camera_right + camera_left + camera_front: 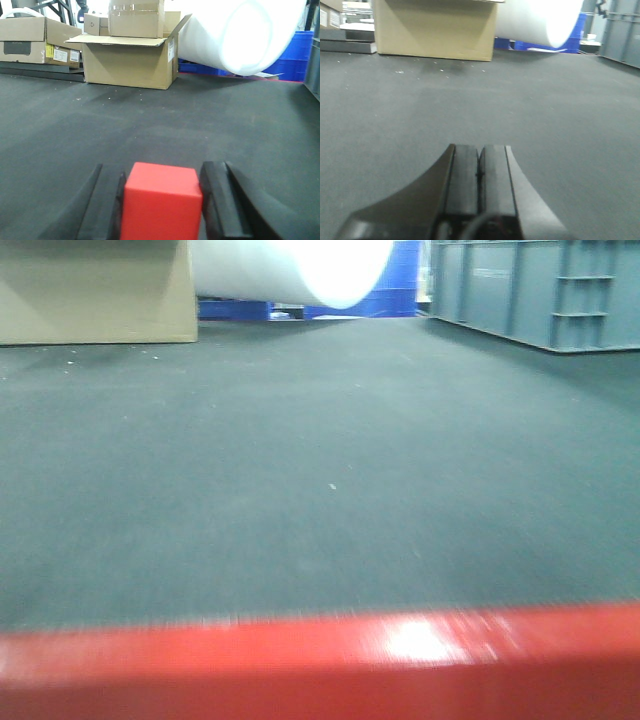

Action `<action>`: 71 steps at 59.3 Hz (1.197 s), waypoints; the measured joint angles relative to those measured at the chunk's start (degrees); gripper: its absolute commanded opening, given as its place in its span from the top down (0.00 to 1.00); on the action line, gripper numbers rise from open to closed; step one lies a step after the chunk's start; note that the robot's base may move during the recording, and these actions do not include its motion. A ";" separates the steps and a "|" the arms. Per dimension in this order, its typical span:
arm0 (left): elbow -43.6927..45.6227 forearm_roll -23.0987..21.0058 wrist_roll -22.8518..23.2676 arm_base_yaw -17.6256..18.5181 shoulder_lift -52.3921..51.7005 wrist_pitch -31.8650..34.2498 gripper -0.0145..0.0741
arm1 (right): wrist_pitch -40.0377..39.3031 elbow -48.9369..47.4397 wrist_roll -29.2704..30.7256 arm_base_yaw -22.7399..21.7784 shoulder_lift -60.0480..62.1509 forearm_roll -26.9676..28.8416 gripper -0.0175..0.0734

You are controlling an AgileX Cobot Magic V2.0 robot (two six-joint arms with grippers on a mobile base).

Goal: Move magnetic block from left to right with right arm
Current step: 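Drive up to the second carpeted table holding the cube raised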

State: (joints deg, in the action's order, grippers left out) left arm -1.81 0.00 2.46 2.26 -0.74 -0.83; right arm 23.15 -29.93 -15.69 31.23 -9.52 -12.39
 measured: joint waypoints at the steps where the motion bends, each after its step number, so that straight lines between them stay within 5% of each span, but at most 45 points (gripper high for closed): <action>1: 0.00 0.00 0.00 0.00 0.00 0.00 0.97 | 0.00 0.00 0.00 0.00 0.00 0.00 0.67; 71: 0.00 0.00 0.00 0.00 0.00 0.00 0.97 | 0.00 0.00 0.00 0.00 0.00 0.00 0.67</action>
State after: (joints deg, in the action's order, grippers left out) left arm -1.81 0.00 2.46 2.26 -0.74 -0.83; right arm 23.15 -29.93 -15.69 31.23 -9.52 -12.39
